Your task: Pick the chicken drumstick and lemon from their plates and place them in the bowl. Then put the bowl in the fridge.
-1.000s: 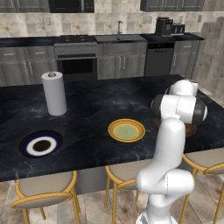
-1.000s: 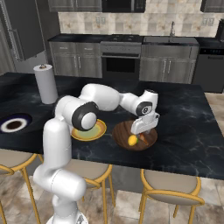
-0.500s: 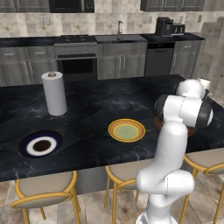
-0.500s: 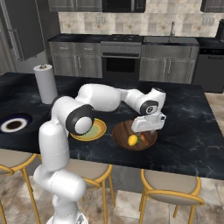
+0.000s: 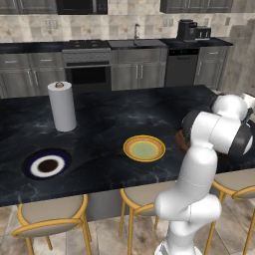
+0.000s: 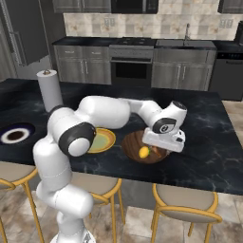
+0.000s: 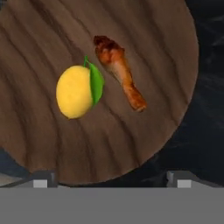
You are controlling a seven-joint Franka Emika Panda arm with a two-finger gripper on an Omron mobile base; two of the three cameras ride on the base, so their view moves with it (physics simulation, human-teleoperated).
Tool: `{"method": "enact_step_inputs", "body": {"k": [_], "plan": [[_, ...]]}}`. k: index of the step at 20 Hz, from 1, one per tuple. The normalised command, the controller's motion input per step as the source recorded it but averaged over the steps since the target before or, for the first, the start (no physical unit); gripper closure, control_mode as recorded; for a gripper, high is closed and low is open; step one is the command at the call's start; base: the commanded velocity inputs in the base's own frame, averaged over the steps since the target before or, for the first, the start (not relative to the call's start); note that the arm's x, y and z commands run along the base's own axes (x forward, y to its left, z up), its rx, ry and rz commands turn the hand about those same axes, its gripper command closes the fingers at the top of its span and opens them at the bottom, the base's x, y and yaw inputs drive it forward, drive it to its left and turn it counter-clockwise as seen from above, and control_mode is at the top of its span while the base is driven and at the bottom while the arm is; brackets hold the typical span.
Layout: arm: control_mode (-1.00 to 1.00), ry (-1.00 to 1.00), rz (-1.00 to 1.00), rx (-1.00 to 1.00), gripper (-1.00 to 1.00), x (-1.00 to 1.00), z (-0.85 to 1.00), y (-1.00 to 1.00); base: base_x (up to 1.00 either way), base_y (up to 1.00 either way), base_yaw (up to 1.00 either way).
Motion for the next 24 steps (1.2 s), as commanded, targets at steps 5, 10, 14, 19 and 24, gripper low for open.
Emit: {"method": "enact_step_inputs", "body": {"k": [5, 10, 14, 19, 24], "plan": [[-1.00, 0.07, -0.66, -0.01, -1.00, -0.22, -0.01, 0.05, 0.00, 0.00, 0.00], [-1.00, 0.17, -0.59, -0.02, -1.00, 0.02, -0.14, 0.03, 0.00, 0.00, 0.00], [-1.00, 0.13, -0.44, 0.00, -1.00, 0.10, -0.13, 0.10, 0.00, 0.00, 0.00], [-1.00, 0.07, -0.30, 0.02, -1.00, 0.05, -0.16, 0.04, 0.00, 0.00, 0.00], [-1.00, 0.01, -0.12, 0.09, -1.00, 0.06, -0.20, -0.01, 0.00, 0.00, 0.00]]}}
